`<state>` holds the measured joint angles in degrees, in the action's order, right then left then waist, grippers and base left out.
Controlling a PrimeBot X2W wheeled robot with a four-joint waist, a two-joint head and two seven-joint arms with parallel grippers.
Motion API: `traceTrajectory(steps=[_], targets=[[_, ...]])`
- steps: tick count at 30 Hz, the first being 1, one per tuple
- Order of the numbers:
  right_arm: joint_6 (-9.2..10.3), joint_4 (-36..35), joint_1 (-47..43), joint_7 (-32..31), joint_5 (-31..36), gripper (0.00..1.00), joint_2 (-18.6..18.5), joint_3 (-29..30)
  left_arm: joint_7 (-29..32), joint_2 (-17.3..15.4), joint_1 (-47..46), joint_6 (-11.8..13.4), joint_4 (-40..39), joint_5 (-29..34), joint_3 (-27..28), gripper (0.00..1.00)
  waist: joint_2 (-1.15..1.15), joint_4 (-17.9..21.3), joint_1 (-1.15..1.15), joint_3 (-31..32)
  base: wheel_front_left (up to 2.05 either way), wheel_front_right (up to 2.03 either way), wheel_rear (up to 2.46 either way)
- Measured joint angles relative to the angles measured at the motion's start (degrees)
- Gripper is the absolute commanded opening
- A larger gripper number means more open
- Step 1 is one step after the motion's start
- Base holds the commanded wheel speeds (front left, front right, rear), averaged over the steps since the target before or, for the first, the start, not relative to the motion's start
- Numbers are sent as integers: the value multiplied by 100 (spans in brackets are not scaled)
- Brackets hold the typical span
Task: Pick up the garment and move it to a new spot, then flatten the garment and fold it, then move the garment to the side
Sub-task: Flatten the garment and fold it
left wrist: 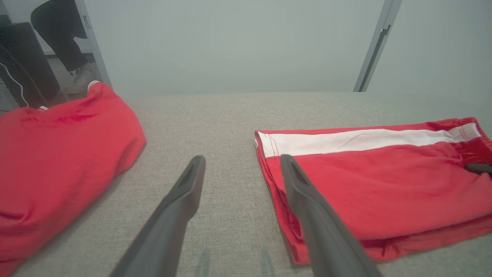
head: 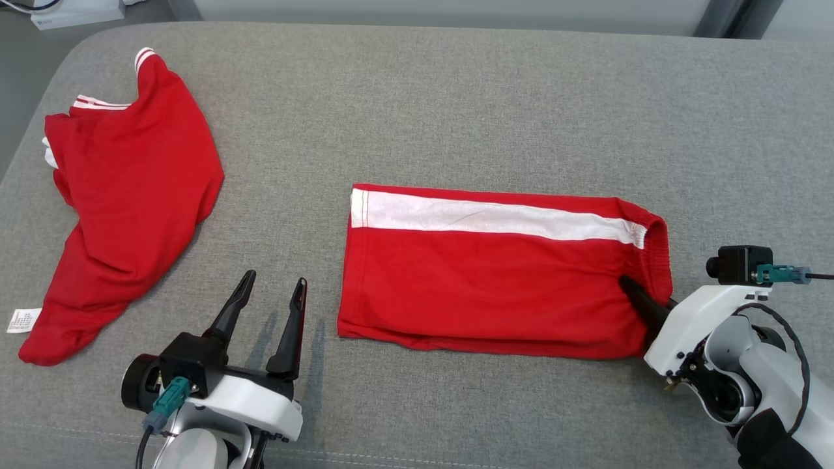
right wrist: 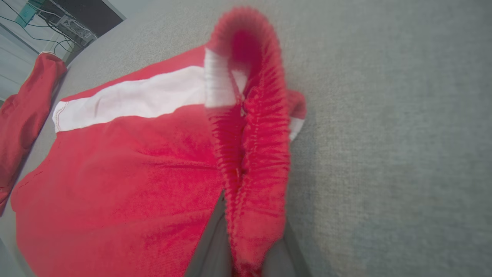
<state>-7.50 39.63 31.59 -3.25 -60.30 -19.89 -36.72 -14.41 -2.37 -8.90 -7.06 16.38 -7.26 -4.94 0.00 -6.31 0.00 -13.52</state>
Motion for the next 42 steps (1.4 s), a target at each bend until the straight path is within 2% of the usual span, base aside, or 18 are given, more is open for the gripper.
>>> traceTrajectory(steps=[7,16,18,22,27,42], targets=[[1,-305,17,182,-216,0,-233,-235,0,0,0,0,8,-162,-51,100,0,11,0,71,0,0,0],[2,-1493,104,198,-803,0,-644,-391,0,0,2,5,44,-244,-169,100,0,11,0,123,0,0,0],[2,-1878,104,71,-903,0,-687,-546,0,0,2,7,47,-282,-210,100,0,-29,0,141,0,0,0],[2,-2178,127,0,-1011,0,-690,-713,0,-1,1,7,51,-296,-288,100,0,-135,0,148,0,0,0],[2,-2138,339,-55,-1012,0,-545,-914,0,0,0,12,49,-366,-380,100,0,-354,0,130,0,0,0],[2,-1301,962,-25,-969,0,-1,-1449,0,0,-7,26,35,-599,-875,100,0,-1205,0,3,0,0,0]])
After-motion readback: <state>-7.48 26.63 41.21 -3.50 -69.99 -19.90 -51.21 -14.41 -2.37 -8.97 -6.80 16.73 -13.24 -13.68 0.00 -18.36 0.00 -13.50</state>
